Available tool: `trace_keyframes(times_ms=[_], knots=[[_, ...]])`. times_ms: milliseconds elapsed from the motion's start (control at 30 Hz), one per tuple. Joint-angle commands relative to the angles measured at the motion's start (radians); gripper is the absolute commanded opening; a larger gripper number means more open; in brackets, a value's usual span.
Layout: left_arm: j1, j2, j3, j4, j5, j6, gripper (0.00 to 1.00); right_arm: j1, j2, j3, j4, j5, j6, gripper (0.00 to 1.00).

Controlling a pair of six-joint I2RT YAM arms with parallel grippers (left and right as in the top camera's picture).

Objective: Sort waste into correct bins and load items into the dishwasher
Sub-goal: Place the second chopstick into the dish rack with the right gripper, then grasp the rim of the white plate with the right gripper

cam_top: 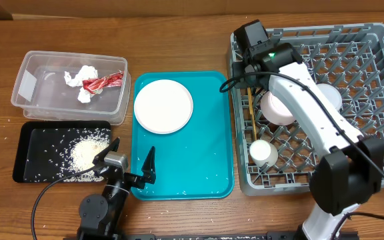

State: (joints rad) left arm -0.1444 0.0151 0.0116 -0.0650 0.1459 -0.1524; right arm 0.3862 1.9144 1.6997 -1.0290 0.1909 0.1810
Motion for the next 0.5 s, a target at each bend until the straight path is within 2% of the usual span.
trace_keyframes(times_ms=[0, 100, 267, 333, 367, 467], knots=[[-0.01, -0.009, -0.007, 0.002, 0.002, 0.018, 1.0, 0.008, 0.021, -0.006, -0.008, 0.01, -0.039, 0.37], [-0.01, -0.009, -0.007, 0.002, 0.002, 0.018, 1.0, 0.035, -0.01, 0.021, -0.017, -0.013, -0.026, 0.47], [-0.01, -0.009, -0.007, 0.002, 0.001, 0.018, 1.0, 0.098, -0.087, 0.048, 0.006, -0.175, 0.082, 0.54], [-0.01, -0.009, -0.007, 0.002, 0.002, 0.018, 1.0, 0.116, -0.088, 0.048, 0.026, -0.251, 0.14, 0.55], [-0.01, -0.009, -0.007, 0.002, 0.002, 0.018, 1.0, 0.14, -0.076, 0.034, 0.058, -0.309, 0.2, 0.5], [-0.01, -0.009, -0.007, 0.002, 0.002, 0.018, 1.0, 0.177, -0.041, -0.003, 0.109, -0.295, 0.295, 0.49]])
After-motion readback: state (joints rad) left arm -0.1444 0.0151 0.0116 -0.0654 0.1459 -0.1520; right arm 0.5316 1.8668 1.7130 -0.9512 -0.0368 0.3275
